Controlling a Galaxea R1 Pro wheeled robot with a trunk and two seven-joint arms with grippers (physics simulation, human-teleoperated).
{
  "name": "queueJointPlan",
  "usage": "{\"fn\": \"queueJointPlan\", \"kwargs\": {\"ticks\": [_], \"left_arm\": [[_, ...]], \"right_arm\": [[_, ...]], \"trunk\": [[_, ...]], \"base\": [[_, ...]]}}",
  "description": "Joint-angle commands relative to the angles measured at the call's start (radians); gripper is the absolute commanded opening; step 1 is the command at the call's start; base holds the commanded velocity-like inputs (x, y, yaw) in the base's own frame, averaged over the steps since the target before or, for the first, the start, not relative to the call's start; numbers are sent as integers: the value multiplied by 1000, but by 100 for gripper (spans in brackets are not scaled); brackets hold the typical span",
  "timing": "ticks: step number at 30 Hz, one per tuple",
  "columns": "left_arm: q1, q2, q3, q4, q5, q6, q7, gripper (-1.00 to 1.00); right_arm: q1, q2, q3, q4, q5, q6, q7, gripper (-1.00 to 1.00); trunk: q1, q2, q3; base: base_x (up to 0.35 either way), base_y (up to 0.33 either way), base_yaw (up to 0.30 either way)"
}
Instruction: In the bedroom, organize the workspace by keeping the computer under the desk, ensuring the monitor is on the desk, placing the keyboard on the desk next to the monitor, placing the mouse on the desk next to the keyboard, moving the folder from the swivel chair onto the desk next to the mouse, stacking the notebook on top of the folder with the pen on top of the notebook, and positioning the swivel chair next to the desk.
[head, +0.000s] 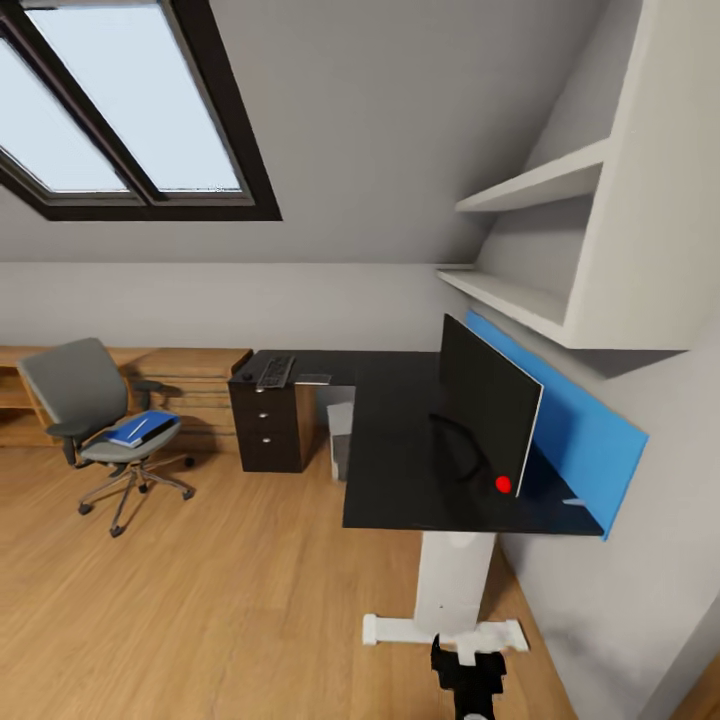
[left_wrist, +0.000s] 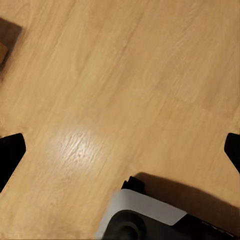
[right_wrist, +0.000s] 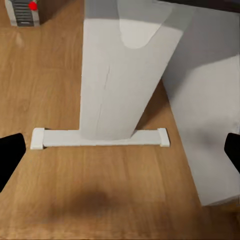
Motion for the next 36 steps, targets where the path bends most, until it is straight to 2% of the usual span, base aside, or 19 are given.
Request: {"fn": "queueJointPlan", "kwargs": {"ticks": [1,3,5,6,7,11,13,18,24,36], "left_arm": [[0,0,1,19,8,-13,4,100],[0,-2,0,52,7,-71,4,100],[0,-2,-14,88,7,-137,4,100],[0,-3,-42,112,7,-177,4,100],[0,-3,-69,126,8,-199,4,100],[0,-3,-75,129,8,-208,4,100],[0,-4,-79,130,9,-244,8,100],[0,-4,-78,131,11,-245,8,100],[0,-3,-79,154,11,-245,8,100],[0,-6,-82,185,8,-245,5,100]], "right_arm": [[-2,2,13,63,-8,-60,11,100],[-2,4,14,135,-9,-136,47,100],[-2,4,13,170,-10,-177,83,100],[-2,6,14,197,-12,-195,108,100],[-2,20,14,218,-13,-204,134,100],[-2,26,14,224,-14,-206,143,100],[-2,33,15,234,-15,-223,148,100],[-2,34,15,246,-15,-267,147,100],[-2,34,15,247,-15,-281,147,100],[-2,34,16,262,-10,-283,149,100]], "trunk": [[0,-1,-1],[0,-1,-1],[0,-1,-1],[0,-1,-1],[0,-1,-1],[0,-1,-1],[0,-1,-1],[0,-1,-1],[0,-1,-2],[0,-1,-4]], "base": [[-7,321,0],[-4,323,0],[-2,330,0],[0,335,0],[38,329,0],[120,249,0],[147,138,102],[257,218,254],[267,232,247],[272,225,36]]}}
